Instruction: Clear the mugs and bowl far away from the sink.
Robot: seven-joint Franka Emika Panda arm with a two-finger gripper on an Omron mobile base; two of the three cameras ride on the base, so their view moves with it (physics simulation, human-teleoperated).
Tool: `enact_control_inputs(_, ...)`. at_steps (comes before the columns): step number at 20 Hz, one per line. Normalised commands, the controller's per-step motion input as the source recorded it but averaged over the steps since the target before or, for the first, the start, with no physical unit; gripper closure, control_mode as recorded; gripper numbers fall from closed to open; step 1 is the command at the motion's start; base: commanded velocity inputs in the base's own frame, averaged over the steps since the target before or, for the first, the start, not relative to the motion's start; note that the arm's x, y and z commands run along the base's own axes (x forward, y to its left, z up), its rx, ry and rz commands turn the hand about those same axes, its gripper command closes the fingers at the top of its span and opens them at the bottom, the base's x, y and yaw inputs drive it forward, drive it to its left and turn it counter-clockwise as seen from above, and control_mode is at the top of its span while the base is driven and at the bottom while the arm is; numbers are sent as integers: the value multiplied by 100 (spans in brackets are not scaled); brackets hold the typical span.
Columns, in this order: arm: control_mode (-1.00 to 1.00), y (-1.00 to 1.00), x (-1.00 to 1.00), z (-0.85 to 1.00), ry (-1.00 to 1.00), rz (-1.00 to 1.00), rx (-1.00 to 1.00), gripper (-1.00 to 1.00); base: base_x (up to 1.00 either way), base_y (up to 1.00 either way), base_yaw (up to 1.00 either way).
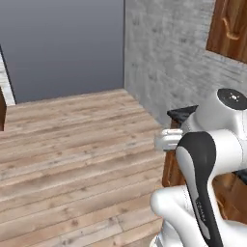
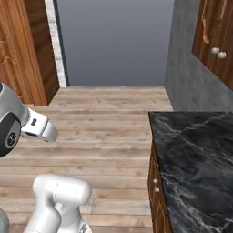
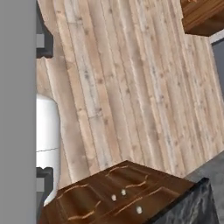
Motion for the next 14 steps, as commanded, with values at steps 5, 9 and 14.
enact_control_inputs(5,100,0,0,0,0,0,0,-100,0,3,100)
enact_control_inputs(9,100,0,0,0,0,0,0,-100,0,6,100)
enact_control_inputs(14,100,0,0,0,0,0,0,-100,2,6,100)
